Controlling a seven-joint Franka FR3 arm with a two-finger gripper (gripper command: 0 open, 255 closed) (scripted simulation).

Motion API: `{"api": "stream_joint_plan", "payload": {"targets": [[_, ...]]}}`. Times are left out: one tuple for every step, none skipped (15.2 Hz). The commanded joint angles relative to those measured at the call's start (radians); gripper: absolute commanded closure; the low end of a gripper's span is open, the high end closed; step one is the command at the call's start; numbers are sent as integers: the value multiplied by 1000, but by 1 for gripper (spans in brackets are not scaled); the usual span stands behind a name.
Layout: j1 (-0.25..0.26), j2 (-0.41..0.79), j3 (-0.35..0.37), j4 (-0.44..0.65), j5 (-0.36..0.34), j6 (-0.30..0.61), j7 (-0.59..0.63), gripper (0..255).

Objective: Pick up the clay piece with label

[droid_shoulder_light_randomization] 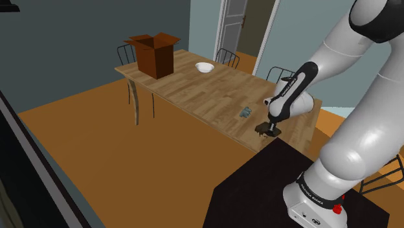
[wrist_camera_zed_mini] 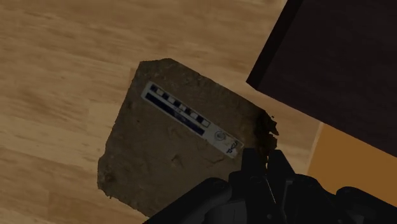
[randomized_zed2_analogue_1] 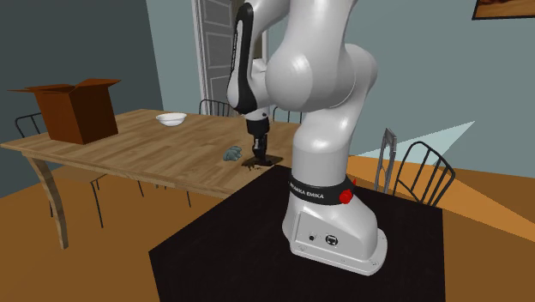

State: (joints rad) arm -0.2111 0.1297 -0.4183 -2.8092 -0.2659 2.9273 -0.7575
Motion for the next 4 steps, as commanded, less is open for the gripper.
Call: {"api": "stream_joint_plan", "payload": {"targets": [[7,-40,-16,-3,-24,-37,10,255],[10,-62,-22,-5,-37,-57,17,255],[9,-66,-21,-5,-39,-60,19,255],[8,-66,-21,-5,-40,-60,19,255]]}}
